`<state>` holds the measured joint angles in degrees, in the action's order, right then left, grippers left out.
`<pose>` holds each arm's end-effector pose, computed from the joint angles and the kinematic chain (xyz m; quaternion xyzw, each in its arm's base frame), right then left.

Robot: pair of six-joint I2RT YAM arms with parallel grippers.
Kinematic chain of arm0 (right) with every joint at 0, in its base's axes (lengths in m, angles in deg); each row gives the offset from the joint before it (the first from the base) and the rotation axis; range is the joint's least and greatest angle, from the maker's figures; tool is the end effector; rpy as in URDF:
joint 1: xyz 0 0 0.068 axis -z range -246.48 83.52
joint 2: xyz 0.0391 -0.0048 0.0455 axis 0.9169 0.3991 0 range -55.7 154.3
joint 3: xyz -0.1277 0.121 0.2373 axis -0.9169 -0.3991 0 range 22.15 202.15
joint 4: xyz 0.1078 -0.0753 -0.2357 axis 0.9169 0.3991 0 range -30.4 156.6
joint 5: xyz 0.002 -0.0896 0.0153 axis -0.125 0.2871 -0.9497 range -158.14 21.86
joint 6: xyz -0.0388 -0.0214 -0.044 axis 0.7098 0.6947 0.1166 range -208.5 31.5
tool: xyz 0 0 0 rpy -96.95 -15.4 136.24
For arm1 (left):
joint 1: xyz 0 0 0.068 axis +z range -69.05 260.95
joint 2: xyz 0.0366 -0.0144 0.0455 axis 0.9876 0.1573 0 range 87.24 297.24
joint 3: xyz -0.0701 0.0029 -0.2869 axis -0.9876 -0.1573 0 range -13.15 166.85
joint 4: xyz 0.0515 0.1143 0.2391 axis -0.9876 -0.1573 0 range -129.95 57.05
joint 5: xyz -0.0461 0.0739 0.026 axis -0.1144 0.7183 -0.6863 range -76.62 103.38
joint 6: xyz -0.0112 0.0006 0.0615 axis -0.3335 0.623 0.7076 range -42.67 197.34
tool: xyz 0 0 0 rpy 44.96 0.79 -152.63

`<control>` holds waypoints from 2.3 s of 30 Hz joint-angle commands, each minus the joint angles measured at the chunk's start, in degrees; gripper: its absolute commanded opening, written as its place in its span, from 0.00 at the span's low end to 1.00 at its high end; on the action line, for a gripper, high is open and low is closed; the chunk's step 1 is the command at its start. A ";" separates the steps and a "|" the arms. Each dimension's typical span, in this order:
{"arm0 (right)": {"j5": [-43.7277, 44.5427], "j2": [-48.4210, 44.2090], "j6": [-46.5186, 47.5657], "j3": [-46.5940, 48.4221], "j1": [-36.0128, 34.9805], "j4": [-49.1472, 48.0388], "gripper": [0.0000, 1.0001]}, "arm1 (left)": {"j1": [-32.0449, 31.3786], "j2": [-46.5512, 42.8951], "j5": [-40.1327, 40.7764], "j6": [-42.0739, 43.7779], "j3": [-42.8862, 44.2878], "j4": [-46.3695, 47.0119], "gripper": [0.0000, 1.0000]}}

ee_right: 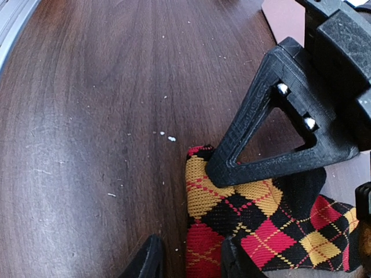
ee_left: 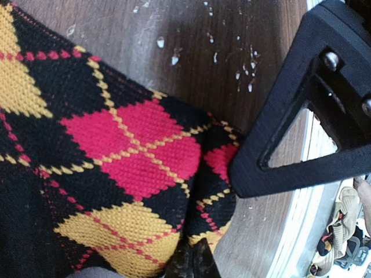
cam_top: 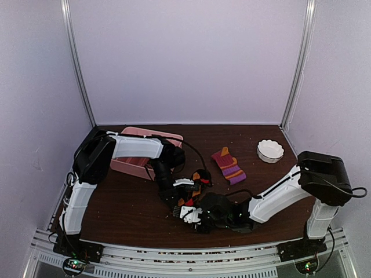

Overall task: Roll the socks
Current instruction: Roll the sock.

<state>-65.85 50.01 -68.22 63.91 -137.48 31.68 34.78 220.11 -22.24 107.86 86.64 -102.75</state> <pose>0.1194 0.3411 0.1167 -0.6307 0.6294 0.1783 0.4176 0.2819 -0.3336 0.1256 -0.5600 -0.7633 0.2866 0.1472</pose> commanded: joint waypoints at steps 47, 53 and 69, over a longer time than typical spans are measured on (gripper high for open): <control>-23.68 9.50 -22.72 -1.70 12.78 11.96 0.00 | 3.86 -35.36 37.11 -4.14 -27.71 40.63 0.41; -25.75 10.47 -24.62 -2.33 14.30 12.91 0.00 | 6.15 -43.68 39.29 -1.55 -35.04 50.55 0.98; -30.02 14.57 -28.54 -0.91 18.50 18.17 0.00 | -8.49 -31.63 14.92 17.21 -35.66 39.22 0.40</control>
<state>-101.22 58.14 -96.01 67.63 -120.34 28.14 26.52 184.93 -5.98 122.94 48.02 -62.91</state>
